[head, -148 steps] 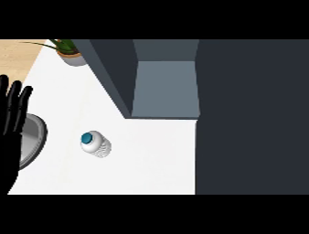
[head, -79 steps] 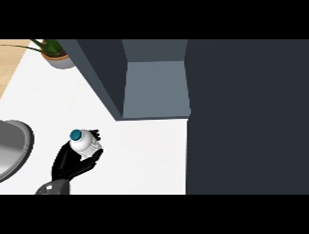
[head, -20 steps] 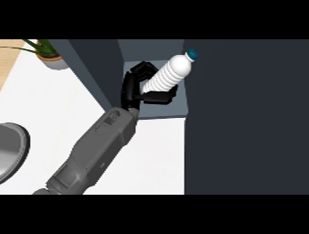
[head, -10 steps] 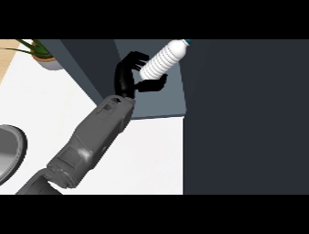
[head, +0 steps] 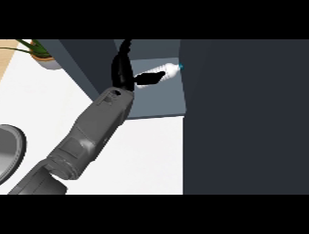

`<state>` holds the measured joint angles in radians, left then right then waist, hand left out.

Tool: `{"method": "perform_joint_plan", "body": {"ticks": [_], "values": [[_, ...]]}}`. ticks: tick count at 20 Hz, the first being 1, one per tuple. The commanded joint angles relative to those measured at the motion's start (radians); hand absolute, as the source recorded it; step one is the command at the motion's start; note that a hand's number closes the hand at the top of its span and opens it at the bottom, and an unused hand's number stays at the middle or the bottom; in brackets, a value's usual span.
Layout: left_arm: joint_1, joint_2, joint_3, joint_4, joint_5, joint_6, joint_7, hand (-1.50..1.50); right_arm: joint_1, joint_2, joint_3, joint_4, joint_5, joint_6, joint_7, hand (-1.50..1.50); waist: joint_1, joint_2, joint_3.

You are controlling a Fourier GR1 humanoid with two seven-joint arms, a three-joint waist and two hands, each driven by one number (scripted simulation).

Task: Pick up the bottled water, place it into the cabinet and close the cabinet

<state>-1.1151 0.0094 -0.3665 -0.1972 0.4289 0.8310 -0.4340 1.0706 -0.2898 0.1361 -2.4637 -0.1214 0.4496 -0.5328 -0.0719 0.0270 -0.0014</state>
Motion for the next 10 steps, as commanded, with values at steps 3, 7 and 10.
{"method": "perform_joint_plan", "body": {"ticks": [3, 7, 10], "values": [[0.009, -0.006, 0.13, -0.145, 0.095, -0.086, -0.207, 1.5, -0.014, 0.002, 0.003, -0.012, -0.059, 0.014, 0.009, -1.5, 0.017, -0.002, -0.002], [0.01, -0.009, 0.161, -0.196, 0.149, -0.287, -0.242, 1.5, 0.009, -0.011, 0.009, -0.08, -0.069, 0.022, 0.036, -1.5, 0.007, -0.003, -0.002], [0.017, -0.009, 0.166, -0.171, 0.157, -0.345, -0.26, 1.5, 0.008, 0.016, 0.049, -0.08, -0.03, 0.009, 0.046, -1.5, 0.021, -0.013, 0.0]]}}
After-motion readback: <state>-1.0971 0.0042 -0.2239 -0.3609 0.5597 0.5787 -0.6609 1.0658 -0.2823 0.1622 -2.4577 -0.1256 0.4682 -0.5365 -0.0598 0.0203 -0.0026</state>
